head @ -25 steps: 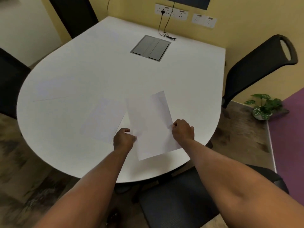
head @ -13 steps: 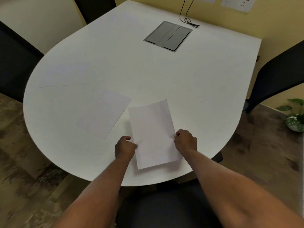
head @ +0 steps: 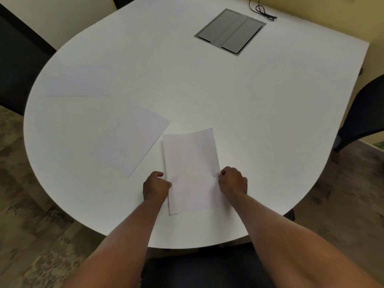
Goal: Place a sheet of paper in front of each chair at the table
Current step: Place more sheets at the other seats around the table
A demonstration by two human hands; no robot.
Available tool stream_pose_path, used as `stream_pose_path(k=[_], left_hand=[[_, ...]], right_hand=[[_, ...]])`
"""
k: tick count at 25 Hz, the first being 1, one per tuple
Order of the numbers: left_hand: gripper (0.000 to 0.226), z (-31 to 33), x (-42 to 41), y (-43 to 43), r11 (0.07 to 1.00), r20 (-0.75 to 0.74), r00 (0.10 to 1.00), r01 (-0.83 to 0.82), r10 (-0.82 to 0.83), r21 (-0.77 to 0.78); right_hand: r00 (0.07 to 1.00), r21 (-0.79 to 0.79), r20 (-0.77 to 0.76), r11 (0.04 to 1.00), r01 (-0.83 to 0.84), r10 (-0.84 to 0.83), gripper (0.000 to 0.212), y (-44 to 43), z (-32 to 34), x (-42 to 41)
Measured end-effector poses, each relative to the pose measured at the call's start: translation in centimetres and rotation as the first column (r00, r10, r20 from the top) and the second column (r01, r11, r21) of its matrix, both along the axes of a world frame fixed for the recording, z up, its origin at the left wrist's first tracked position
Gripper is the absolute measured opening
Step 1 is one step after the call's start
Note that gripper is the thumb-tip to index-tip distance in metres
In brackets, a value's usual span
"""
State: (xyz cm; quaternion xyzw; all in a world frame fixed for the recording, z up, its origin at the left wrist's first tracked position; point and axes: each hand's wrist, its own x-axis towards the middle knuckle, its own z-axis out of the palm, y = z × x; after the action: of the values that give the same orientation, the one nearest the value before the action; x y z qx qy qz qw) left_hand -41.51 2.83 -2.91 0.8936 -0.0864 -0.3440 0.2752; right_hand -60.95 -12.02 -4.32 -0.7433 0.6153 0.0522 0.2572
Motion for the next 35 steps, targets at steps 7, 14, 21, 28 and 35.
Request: stream_pose_path(k=[7,14,21,28,35], left_hand=[[0.044,-1.2,-0.4,1.1,1.000,0.014,0.999,0.031,-0.031,0.005],[0.044,-1.3,-0.6,1.3,0.999,0.023,0.999,0.039,-0.039,-0.011],[0.048,-0.3,-0.6,2.9,0.998,0.059,0.996,0.069,-0.067,-0.017],[0.060,4.1,-0.5,5.8,0.985,0.155,0.974,0.172,-0.166,-0.027],[0.074,8.8,1.0,10.6,0.930,0.231,0.904,0.366,-0.361,0.021]], right_hand=[[0.996,0.056,0.035,0.995,0.083,-0.086,0.007,0.4,-0.9,-0.8],[0.988,0.090,0.078,0.988,0.122,-0.130,0.010,0.7,-0.6,-0.9],[0.986,0.058,0.117,0.991,0.117,-0.123,0.014,1.6,1.0,-1.2],[0.994,-0.096,0.021,0.990,-0.105,0.108,0.043,5.0,4.1,-1.0],[0.965,-0.138,-0.073,0.956,-0.258,0.250,0.064,9.9,8.6,-0.4]])
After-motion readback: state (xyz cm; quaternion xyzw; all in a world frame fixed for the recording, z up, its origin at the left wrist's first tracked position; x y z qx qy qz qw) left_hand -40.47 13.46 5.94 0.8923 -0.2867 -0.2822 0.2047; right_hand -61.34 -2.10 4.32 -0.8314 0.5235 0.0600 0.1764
